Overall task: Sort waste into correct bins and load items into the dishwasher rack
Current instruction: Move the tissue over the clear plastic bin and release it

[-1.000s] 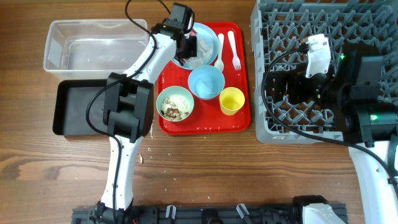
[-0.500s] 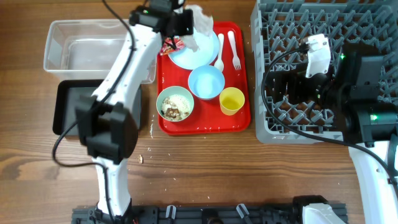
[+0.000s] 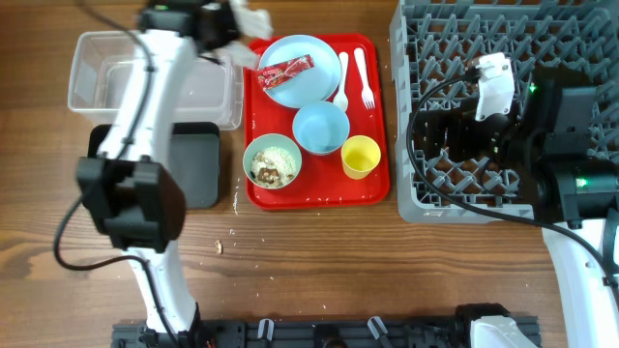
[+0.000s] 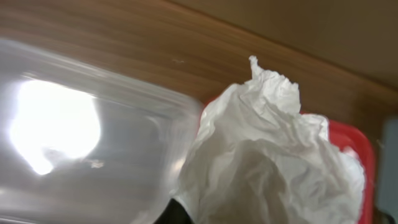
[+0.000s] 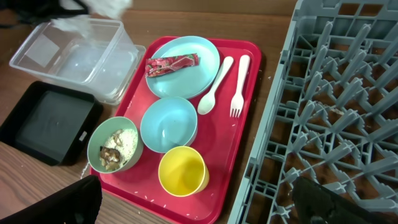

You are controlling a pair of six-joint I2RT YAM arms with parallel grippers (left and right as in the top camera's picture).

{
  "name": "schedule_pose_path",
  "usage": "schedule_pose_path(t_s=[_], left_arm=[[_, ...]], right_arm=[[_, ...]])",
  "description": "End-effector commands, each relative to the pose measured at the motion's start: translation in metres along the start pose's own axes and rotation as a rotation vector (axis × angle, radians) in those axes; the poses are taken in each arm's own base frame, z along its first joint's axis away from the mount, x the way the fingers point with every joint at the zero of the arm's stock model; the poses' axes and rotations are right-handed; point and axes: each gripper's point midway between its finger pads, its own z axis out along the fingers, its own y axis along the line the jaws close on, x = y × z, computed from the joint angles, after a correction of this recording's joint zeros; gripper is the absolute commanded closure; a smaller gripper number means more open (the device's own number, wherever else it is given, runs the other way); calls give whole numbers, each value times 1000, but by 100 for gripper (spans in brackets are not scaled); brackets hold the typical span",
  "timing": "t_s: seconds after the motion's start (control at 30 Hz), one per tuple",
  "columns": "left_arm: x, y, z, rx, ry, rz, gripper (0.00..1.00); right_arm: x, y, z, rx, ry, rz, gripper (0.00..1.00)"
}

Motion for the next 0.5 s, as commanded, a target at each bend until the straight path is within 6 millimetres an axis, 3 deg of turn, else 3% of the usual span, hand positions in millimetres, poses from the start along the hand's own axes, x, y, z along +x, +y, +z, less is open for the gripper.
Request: schedule_pose_path(t_s=[0.0,0.07,0.1,0.13,0.27,0.3,0.47], left_arm=[[-9,68,7,-111,19,-143,96],[-1,85,17,-142,55,-162,96],[1,90,19,-149,65,-167,91],[6,96,26,-161,82,-174,79],[9,103,33,-172,95,-183,8],[9,103,32,-171,94,-183,0],[1,89,21,-147,66,-150,0]], right_arm=[[-6,5,-2,-20,-9,8,0],[-4,5,-1,-20,3,12,0],[-3,5,-1,-20,7,14,0],[-1,4,0,-20,16,18,0],[2,4,1,-21,30,24,0],[2,4,1,-21,31,24,1],[2,4,1,-21,28,23,0]])
